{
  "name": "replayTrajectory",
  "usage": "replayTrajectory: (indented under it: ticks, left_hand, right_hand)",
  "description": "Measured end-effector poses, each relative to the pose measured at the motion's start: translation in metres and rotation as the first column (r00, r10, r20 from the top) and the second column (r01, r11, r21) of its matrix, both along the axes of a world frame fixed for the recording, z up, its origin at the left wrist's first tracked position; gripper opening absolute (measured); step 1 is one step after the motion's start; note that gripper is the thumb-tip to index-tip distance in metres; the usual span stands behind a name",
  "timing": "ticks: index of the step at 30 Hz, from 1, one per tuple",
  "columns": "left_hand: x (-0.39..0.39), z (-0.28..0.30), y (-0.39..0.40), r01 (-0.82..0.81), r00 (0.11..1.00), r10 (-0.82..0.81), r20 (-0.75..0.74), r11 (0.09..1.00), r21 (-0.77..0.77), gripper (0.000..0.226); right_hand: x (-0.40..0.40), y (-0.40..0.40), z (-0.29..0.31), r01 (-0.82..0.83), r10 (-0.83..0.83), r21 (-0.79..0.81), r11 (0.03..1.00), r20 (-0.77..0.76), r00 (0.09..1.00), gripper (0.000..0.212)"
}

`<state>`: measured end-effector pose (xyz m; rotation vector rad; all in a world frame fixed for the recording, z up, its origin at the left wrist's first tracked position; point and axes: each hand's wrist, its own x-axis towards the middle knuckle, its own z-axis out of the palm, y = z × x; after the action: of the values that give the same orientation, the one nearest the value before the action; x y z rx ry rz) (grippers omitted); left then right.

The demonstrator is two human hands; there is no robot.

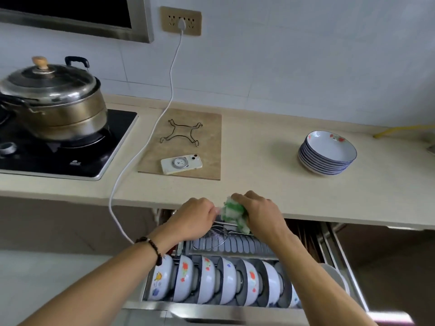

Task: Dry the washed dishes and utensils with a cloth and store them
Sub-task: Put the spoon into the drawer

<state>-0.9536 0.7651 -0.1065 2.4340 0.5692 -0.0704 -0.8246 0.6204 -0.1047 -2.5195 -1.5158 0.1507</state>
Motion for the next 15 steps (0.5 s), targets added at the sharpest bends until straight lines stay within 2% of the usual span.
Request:
replayTrajectory:
  ticks: [2, 4, 9, 15]
  left_hand:
    - [-0.011, -0.029, 0.003, -0.091, 0.994, 0.088, -0.068, 0.994, -0.052, 0.045]
    - [-0.024, -0.063, 0.01, -0.235, 0.967, 0.218, -0.135, 0.964, -0.125, 0.044]
    - [-0.043, -0.157, 0.019, -0.557, 0.824, 0.502, -0.264, 0.804, -0.208, 0.041]
    - [-0.015, -0.245, 0.043, -0.642, 0.758, 0.572, -0.313, 0.738, -0.207, 0.04]
  right_hand:
    - [-0.001, -0.001, -0.017, 0.055, -0.055, 0.02, 0.998, -0.013, 0.998, 0.04]
    - [0.0, -0.003, -0.035, 0.16, -0.149, 0.074, 0.984, -0.138, 0.979, 0.041]
    - [-0.017, 0.002, -0.088, 0.181, -0.174, -0.025, 0.983, -0.429, 0.887, 0.041]
    - [-0.015, 0.029, -0.162, 0.257, -0.223, -0.021, 0.966, -0.57, 0.791, 0.038]
